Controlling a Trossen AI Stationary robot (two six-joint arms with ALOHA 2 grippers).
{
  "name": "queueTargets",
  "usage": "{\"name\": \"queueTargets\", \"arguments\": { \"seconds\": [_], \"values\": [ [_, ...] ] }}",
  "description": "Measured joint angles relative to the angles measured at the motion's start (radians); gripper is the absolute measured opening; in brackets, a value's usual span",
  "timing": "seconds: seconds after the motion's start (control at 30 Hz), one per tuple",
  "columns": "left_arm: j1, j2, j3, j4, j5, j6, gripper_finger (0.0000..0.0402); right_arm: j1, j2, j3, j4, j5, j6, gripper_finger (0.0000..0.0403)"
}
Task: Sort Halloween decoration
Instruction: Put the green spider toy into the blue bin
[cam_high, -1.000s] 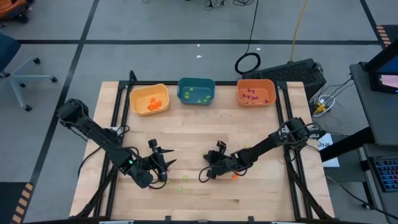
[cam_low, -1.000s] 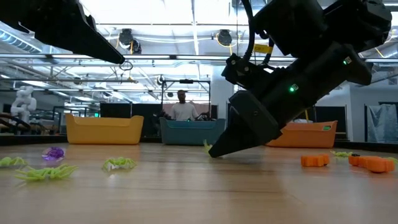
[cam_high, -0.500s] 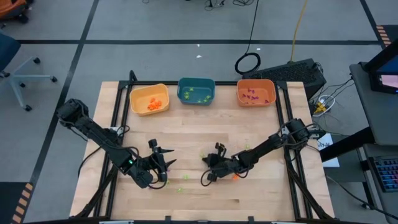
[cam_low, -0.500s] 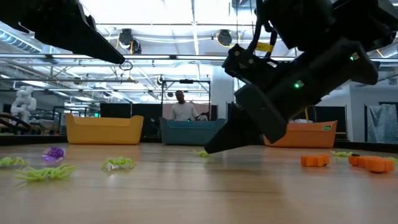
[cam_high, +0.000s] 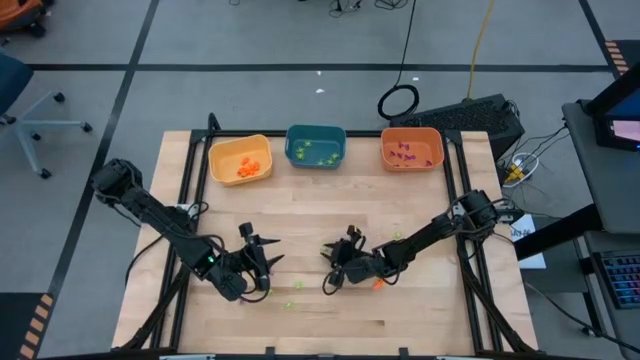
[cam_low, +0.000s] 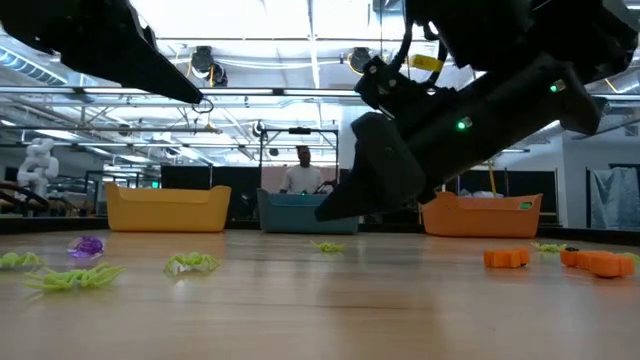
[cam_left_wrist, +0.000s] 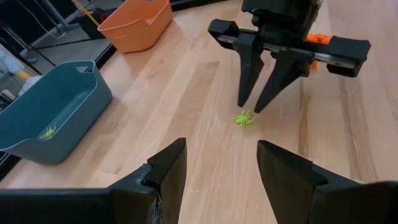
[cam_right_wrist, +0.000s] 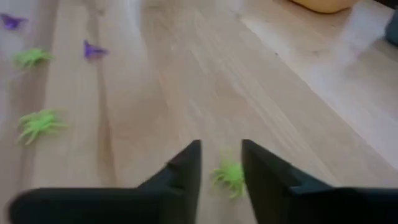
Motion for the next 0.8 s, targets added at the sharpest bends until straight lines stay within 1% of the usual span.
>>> {"name": "queueTargets", "arguments": {
  "seconds": [0.1, 0.23, 0.33, 0.4, 0.5, 0.6, 0.7, 0.8],
  "values": [
    [0.011, 0.000, 0.000, 0.001, 0.000, -0.007, 0.0193, -0.010, 0.006, 0.000, -0.005, 0.002, 0.023, 0.0153],
    [0.017, 0.000, 0.000, 0.004, 0.002, -0.006, 0.0193, -0.011, 0.015, 0.002, -0.003, 0.006, 0.012, 0.0233],
    [0.017, -0.001, 0.000, 0.021, 0.003, -0.003, 0.0193, -0.011, 0.038, 0.002, 0.008, 0.004, -0.012, 0.0277],
    [0.017, -0.001, 0.000, 0.027, 0.003, 0.002, 0.0193, -0.011, 0.059, 0.002, 0.016, 0.009, -0.017, 0.0293],
    [0.017, -0.001, 0.000, 0.026, 0.003, 0.001, 0.0193, -0.012, 0.082, 0.002, 0.040, 0.013, -0.010, 0.0299],
    [0.017, -0.001, 0.000, 0.026, 0.003, 0.001, 0.0193, -0.013, 0.084, 0.003, 0.033, 0.011, 0.010, 0.0288],
    [0.017, -0.001, 0.000, 0.027, 0.004, 0.002, 0.0193, -0.013, 0.084, 0.003, 0.034, 0.006, 0.008, 0.0260],
    [0.017, -0.001, 0.000, 0.026, 0.004, 0.001, 0.0193, -0.013, 0.084, 0.003, 0.028, 0.001, 0.009, 0.0222]
  ]
}}
